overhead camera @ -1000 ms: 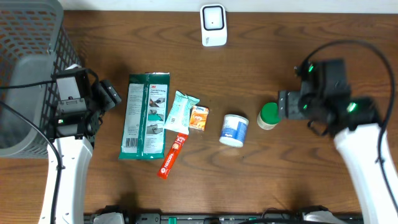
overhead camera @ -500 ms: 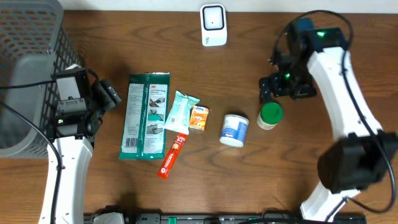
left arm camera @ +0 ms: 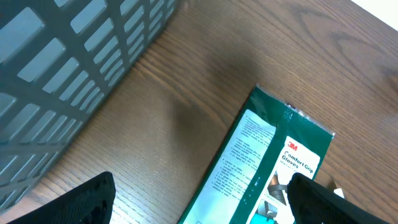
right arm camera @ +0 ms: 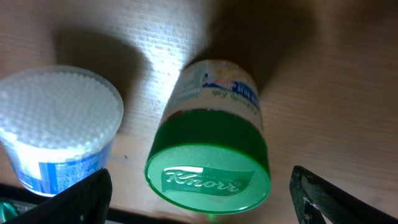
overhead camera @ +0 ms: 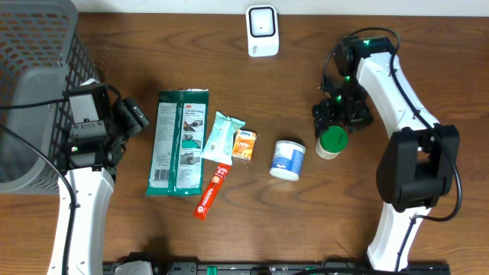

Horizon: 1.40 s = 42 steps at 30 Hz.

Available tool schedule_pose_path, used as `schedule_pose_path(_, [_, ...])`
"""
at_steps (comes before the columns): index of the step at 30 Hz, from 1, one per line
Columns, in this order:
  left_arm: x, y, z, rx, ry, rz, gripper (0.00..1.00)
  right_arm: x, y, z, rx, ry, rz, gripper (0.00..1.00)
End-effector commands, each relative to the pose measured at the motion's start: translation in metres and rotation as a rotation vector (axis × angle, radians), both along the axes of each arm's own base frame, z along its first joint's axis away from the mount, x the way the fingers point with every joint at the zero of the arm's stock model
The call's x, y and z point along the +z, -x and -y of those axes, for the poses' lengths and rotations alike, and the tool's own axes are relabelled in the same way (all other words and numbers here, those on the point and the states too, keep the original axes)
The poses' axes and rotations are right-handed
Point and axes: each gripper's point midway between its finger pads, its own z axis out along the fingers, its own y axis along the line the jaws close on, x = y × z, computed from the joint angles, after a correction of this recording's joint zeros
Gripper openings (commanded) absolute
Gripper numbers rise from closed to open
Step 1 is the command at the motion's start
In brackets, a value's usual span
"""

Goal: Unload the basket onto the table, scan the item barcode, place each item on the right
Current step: 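Carry the jar to the white scanner and hold it there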

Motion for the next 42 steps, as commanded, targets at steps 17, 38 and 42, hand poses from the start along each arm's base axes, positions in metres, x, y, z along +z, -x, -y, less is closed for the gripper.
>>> schedule_pose_path(17, [0.014, -0.003, -0.004, 0.016, -0.01, 0.034, 0.88, -0.039, 0.02, 0.0, 0.074, 0.088, -0.054, 0.81])
schedule_pose_path(38, [0.014, -0.003, -0.004, 0.016, -0.01, 0.034, 0.88, -0.013, 0.005, -0.004, 0.031, 0.085, 0.002, 0.45])
schedule_pose_path(42, [0.014, -0.003, -0.004, 0.016, -0.01, 0.034, 0.88, 0.005, -0.004, -0.008, 0.012, 0.067, 0.06, 0.45])
